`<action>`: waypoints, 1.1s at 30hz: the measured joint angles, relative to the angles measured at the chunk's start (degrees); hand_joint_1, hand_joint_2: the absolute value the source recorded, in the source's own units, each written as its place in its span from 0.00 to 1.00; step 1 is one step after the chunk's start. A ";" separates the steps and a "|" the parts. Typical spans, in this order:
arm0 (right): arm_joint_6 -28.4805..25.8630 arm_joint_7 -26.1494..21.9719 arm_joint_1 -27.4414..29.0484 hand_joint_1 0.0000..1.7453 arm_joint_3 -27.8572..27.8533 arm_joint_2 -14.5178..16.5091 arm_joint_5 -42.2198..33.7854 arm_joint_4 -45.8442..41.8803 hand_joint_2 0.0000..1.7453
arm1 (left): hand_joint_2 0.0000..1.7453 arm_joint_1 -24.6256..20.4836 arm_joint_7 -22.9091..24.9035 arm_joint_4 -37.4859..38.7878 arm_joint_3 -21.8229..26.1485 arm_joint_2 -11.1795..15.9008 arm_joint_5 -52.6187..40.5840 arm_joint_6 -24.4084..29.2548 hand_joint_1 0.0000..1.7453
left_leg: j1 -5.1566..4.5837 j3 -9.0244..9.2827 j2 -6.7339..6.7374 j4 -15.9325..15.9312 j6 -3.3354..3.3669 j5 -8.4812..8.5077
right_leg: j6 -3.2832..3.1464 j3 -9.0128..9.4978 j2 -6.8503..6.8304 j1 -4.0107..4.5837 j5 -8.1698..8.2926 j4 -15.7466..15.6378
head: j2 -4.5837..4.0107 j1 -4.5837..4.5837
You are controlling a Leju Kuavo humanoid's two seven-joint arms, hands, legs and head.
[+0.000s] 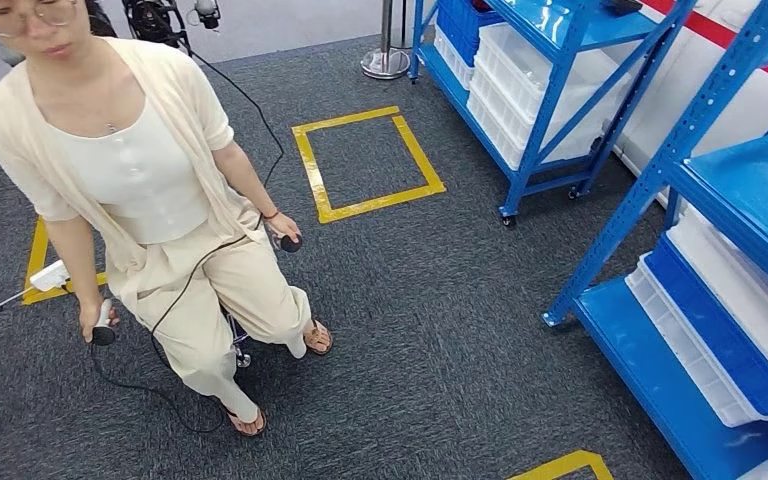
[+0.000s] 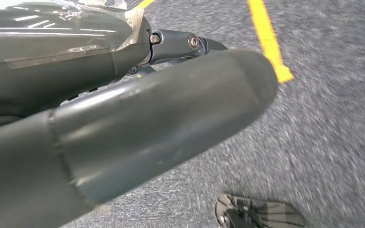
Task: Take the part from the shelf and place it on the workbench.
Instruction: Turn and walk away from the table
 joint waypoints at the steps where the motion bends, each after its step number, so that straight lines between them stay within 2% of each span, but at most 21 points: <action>1: 0.00 0.00 -0.02 0.00 -0.02 0.02 -0.02 0.00 0.00 | 0.00 0.06 0.00 0.01 0.00 0.01 0.00 0.00 0.00 | 0.08 -0.93 -1.63 2.23 -0.07 -1.49 | -0.36 -0.12 0.46 0.06 0.11 0.02 | -0.01 -0.12; 4: 0.00 0.02 0.00 0.00 -0.05 0.13 -0.05 0.00 0.00 | 0.00 0.41 0.01 0.04 0.01 0.00 0.00 -0.02 0.00 | 0.19 -5.29 -3.81 11.49 -0.18 -5.70 | -0.85 -0.36 2.45 0.52 0.26 0.07 | -0.01 -0.16; 5: 0.00 0.04 0.08 0.00 -0.06 0.14 -0.06 0.00 0.00 | 0.00 0.50 0.01 0.04 0.02 0.00 0.00 -0.02 0.00 | 0.26 -6.10 -4.00 12.88 -0.25 -5.63 | -0.84 -0.38 3.28 0.63 0.26 0.13 | -0.01 -0.16; 6: -0.01 0.08 0.16 0.00 -0.07 0.12 -0.07 0.00 0.00 | 0.00 0.53 0.01 0.04 0.02 0.01 0.00 -0.02 0.00 | 0.39 -5.94 -4.10 12.14 -0.30 -4.40 | -0.83 -0.36 4.13 0.67 0.26 0.24 | -0.01 -0.16; 9: -0.01 0.15 0.15 0.00 -0.09 0.10 -0.07 0.00 0.00 | 0.00 0.51 0.01 0.05 0.02 0.01 0.00 -0.03 0.00 | 1.01 -1.79 -6.15 2.44 -0.44 0.93 | -0.54 -0.57 6.39 0.83 0.17 0.91 | -0.01 -0.16; 11: -0.02 0.15 0.05 0.00 -0.09 0.10 -0.08 0.00 0.00 | 0.00 0.43 -0.04 0.07 0.01 -0.01 -0.07 -0.06 0.00 | 0.84 -0.58 -7.24 -0.76 0.03 1.69 | 0.14 -1.19 7.47 1.10 0.19 1.17 | -0.01 -0.15; 13: -0.08 0.15 0.15 0.00 -0.10 0.09 -0.10 0.00 0.00 | 0.00 0.28 -0.12 0.08 0.00 -0.01 -0.19 -0.09 0.00 | 0.33 -0.66 -6.32 -0.99 1.07 1.84 | 0.99 -1.85 8.19 1.12 0.36 1.06 | 0.00 -0.14; 15: -0.15 0.15 0.30 0.00 -0.11 0.07 -0.16 0.00 0.00 | 0.00 0.20 -0.20 0.07 0.00 -0.01 -0.26 -0.12 0.00 | 0.16 -0.61 -5.17 -1.46 2.22 2.33 | 1.32 -2.63 6.64 1.00 -0.25 2.36 | 0.00 -0.10; 16: -0.18 0.15 0.29 0.00 -0.13 0.05 -0.20 0.00 0.00 | 0.00 0.23 -0.25 0.07 0.00 -0.01 -0.27 -0.13 0.00 | 0.17 -0.65 -4.50 -1.69 2.68 2.59 | 1.18 -3.63 5.29 0.96 -1.43 4.49 | 0.00 -0.02; 18: -0.21 0.15 0.19 0.00 -0.14 0.07 -0.26 0.00 0.00 | 0.00 0.33 -0.32 0.07 0.00 -0.01 -0.30 -0.12 0.00 | 0.03 -0.88 -3.03 -1.79 3.08 2.74 | 0.72 -7.11 3.12 0.82 -5.02 11.62 | 0.00 0.11; 20: -0.22 0.15 0.21 0.00 -0.16 0.12 -0.28 0.00 0.00 | 0.00 0.37 -0.32 0.07 0.00 -0.01 -0.32 -0.12 0.00 | -0.05 -1.08 -1.40 -1.77 3.10 2.72 | 0.98 -9.78 2.72 0.60 -7.18 17.36 | 0.00 0.12; 21: -0.22 0.15 0.29 0.00 -0.18 0.12 -0.30 0.00 0.00 | 0.00 0.37 -0.32 0.07 0.00 -0.01 -0.32 -0.13 0.00 | -0.06 -1.12 -0.66 -1.76 3.04 2.68 | 1.43 -9.61 2.58 0.49 -6.95 17.33 | 0.00 0.13; 22: -0.22 0.15 0.38 0.00 -0.22 0.09 -0.32 0.00 0.00 | 0.00 0.37 -0.33 0.07 0.00 -0.01 -0.33 -0.13 0.00 | -0.05 -1.09 0.04 -1.74 2.94 2.62 | 1.97 -8.32 2.24 0.37 -5.99 15.16 | 0.00 0.13; 24: -0.22 0.15 0.39 0.00 -0.28 0.07 -0.36 0.00 0.00 | 0.00 0.36 -0.34 0.07 0.00 0.00 -0.33 -0.13 0.00 | -0.21 -0.83 1.27 -1.63 2.46 2.32 | 2.78 -3.96 -0.47 0.25 -3.32 7.35 | 0.00 0.16; 26: -0.22 0.14 0.19 0.00 -0.32 0.09 -0.37 0.00 0.00 | 0.00 0.36 -0.36 0.07 0.00 0.02 -0.33 -0.12 0.00 | -0.55 -0.35 2.42 -1.55 1.67 1.84 | 2.43 -1.19 -2.81 0.45 -1.78 2.48 | 0.00 -0.01; 27: -0.22 0.13 0.12 0.00 -0.33 0.10 -0.38 0.00 0.00 | 0.00 0.32 -0.38 0.07 0.00 0.03 -0.33 -0.12 0.00 | -0.64 -0.07 3.02 -1.56 1.29 1.64 | 1.95 -1.05 -2.94 0.67 -1.60 1.97 | 0.00 -0.11; 28: -0.22 0.11 0.11 0.00 -0.36 0.10 -0.39 0.00 0.00 | 0.00 0.24 -0.40 0.07 0.00 0.04 -0.33 -0.11 0.00 | -0.49 0.24 3.65 -1.62 0.95 1.49 | 1.47 -1.08 -2.10 0.74 -1.50 1.90 | -0.01 -0.23; 29: -0.22 0.10 0.14 0.00 -0.39 0.09 -0.40 0.00 0.00 | 0.00 0.16 -0.42 0.07 0.00 0.03 -0.33 -0.11 0.00 | -0.20 0.41 3.79 -1.52 0.59 1.26 | 1.03 -1.02 -1.33 0.60 -1.42 1.81 | -0.01 -0.31; 30: -0.21 0.09 0.18 0.00 -0.43 0.05 -0.42 0.00 0.00 | 0.00 0.08 -0.45 0.07 0.00 0.01 -0.33 -0.10 0.00 | 0.10 0.34 2.89 -0.91 0.25 0.60 | 0.59 -0.91 -0.58 0.50 -1.31 1.70 | -0.01 -0.32; 31: -0.21 0.08 0.20 0.00 -0.45 0.01 -0.44 0.00 0.00 | 0.00 0.05 -0.48 0.07 0.00 -0.01 -0.33 -0.08 0.00 | 0.33 -0.26 1.34 0.69 0.00 -0.60 | 0.16 -0.69 0.16 0.36 -1.18 1.59 | -0.01 -0.42; 33: -0.18 0.07 0.17 0.00 -0.48 -0.02 -0.44 0.00 0.00 | 0.00 0.15 -0.52 0.08 0.01 -0.05 -0.36 -0.04 0.00 | 0.49 -3.17 -2.36 7.07 -0.13 -4.17 | -0.47 -0.61 1.59 0.56 -0.99 1.56 | -0.01 -0.60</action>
